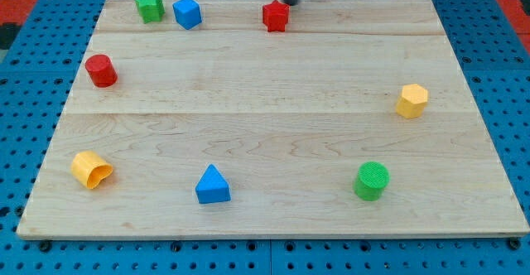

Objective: Push the red star slightly left

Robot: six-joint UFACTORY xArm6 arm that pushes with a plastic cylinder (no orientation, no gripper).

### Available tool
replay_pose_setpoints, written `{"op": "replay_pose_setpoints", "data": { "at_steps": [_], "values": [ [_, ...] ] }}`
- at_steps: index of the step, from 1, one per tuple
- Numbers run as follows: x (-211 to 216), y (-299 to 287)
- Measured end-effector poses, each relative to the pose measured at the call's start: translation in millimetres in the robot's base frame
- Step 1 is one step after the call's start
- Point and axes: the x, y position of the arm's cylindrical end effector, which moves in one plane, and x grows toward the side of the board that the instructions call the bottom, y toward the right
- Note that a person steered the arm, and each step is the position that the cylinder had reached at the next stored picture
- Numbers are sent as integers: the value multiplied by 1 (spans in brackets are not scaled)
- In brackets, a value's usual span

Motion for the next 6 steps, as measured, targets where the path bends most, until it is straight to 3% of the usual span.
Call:
{"op": "replay_pose_setpoints", "data": {
  "at_steps": [1, 3, 4, 5, 6],
  "values": [
    [33, 32],
    [39, -102],
    [37, -118],
    [9, -120],
    [37, -159]
  ]
}}
